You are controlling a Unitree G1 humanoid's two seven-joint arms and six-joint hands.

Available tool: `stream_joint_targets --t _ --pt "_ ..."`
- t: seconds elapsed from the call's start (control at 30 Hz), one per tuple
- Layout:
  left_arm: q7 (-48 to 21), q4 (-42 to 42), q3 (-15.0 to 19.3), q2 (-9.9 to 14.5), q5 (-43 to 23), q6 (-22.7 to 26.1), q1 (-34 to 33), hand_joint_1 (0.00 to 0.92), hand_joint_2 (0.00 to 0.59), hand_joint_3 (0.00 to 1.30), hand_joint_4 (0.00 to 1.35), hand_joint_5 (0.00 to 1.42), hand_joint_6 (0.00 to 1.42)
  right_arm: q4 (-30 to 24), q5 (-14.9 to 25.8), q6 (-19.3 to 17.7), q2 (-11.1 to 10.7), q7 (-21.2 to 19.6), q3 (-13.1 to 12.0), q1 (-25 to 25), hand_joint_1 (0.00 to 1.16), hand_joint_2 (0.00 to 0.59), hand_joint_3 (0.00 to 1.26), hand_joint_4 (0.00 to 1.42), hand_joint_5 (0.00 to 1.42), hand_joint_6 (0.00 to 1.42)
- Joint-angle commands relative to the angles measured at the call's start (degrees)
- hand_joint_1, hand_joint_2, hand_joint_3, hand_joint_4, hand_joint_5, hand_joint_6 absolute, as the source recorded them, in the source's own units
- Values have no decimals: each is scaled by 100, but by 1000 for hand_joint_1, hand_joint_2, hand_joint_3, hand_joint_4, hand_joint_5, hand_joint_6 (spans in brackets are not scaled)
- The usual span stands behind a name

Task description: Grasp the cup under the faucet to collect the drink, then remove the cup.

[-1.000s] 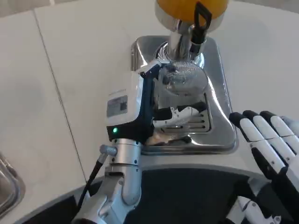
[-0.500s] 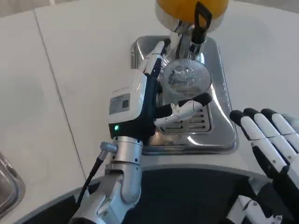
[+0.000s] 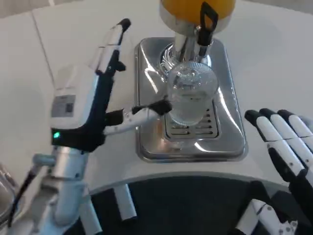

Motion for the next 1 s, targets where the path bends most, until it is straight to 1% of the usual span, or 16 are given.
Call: stream_joint_targets --t 0.03,0.07,0.1,0.17,0.2,0.23,0.3,0.33,0.47,0.57,0.67,0.73,0.77,0.83,0.9,1.0 --pt "-905 -1300 289 639 384 342 881 20 0 0 0 216 291 9 212 135 64 -12 11 -10 145 571 0 0 2 33" --pt "-1126 -1540 360 749 412 428 1077 20 0 0 0 165 231 6 264 160 73 -9 13 -5 145 571 0 0 2 33" --pt "-1286 -1704 415 796 428 492 1202 21 0 0 0 119 185 3 322 190 88 -5 13 -4 145 571 0 0 2 33" --pt "-1797 -2227 558 997 574 693 1659 35 6 0 0 11 48 -23 509 376 139 42 14 -61 145 571 0 0 1 33" --pt "-2018 -2457 614 1060 670 814 1851 41 8 0 0 2 10 -42 600 485 158 72 12 -106 145 571 0 0 0 33" --pt "-2246 -2706 661 1138 780 912 2088 42 9 0 0 0 2 -57 700 586 174 78 6 -177 146 570 0 0 0 33" --pt "-2476 -3057 720 1196 970 1003 2500 43 10 0 0 0 0 -85 831 746 175 99 9 -296 149 568 0 0 0 33" --pt "-2507 -3206 739 1183 1035 1020 2753 43 10 0 0 0 0 -96 877 827 174 120 26 -357 150 568 0 0 0 33" --pt "-2488 -3504 809 1049 1186 1041 3313 44 12 0 0 0 0 -171 1139 1566 369 299 240 -791 156 566 0 0 0 33" --pt "-2331 -3674 776 918 1477 1029 3701 45 16 0 0 0 0 -94 1232 2330 615 337 550 -1424 159 565 0 0 0 29" --pt "-2213 -3826 710 736 1942 1155 3951 59 56 0 0 0 0 -28 1263 2915 822 296 779 -1863 168 563 0 0 0 6" --pt "-2178 -3833 692 638 2015 1150 4085 64 67 0 0 0 0 55 1247 3172 921 207 919 -2165 172 561 0 0 0 5" --pt "-2160 -3828 694 608 2026 1126 4135 65 70 0 0 0 0 117 1238 3271 965 144 986 -2351 179 551 0 0 0 2" --pt "-2108 -3811 708 598 2030 1051 4221 64 74 0 0 0 0 224 1240 3418 1032 45 1077 -2645 182 548 0 0 0 1" --pt "-2099 -3797 719 595 2034 1011 4272 51 81 0 0 0 0 389 1349 3606 1099 -44 1106 -2991 183 546 0 0 0 1" --pt "-2132 -3774 732 567 1977 1001 4299 46 85 0 0 0 0 596 1549 3780 1113 -126 1098 -3410 180 542 0 0 0 1"
